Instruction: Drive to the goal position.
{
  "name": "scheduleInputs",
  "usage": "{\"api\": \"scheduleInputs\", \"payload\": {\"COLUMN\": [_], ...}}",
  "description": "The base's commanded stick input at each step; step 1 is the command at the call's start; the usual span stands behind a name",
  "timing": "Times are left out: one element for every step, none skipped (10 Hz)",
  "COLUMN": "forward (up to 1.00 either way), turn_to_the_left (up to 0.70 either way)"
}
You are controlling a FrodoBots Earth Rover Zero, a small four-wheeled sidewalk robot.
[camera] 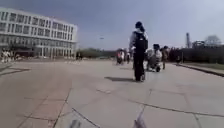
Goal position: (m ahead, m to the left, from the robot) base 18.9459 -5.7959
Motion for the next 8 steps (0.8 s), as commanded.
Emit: {"api": "scheduleInputs", "payload": {"forward": [0.85,0.85,0.85,0.85,0.85,0.85,0.85,0.85], "turn_to_the_left": [0.01,0.01,0.01,0.01,0.01,-0.04,-0.25,-0.23]}}
